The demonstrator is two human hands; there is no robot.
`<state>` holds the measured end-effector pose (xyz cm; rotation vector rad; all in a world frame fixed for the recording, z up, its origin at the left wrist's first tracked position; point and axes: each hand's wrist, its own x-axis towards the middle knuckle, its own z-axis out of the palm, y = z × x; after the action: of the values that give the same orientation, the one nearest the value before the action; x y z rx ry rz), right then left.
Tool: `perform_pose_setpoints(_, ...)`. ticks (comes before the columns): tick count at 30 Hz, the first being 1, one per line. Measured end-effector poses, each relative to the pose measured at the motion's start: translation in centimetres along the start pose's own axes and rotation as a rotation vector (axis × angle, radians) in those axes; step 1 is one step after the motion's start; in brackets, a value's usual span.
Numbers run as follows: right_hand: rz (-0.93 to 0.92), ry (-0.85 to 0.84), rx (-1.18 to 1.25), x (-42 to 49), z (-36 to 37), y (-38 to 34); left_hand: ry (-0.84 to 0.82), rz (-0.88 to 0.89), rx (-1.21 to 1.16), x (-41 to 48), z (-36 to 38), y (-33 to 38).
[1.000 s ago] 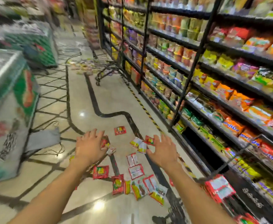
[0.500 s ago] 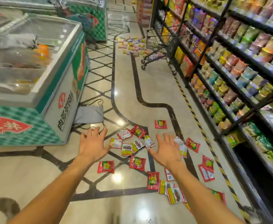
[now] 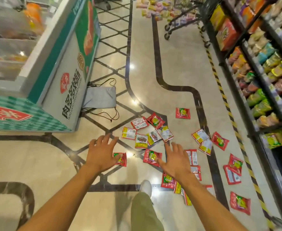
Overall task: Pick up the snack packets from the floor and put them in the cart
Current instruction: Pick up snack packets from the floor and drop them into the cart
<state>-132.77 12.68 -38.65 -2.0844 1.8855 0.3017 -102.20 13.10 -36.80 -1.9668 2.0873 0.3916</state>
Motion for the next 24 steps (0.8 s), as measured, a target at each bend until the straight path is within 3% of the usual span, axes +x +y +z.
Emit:
perform_pose_setpoints(9, -0.008, -0.048, 0.053, 16.1, 11.8, 3.3, -0.08, 0.035, -0.016, 15.9, 12.7, 0.2)
perform_pose_setpoints(24, 0.044, -0.238, 0.045, 35.4, 49.6, 7.3, -0.203, 0.1, 0.016, 34.5, 53.1, -3.8)
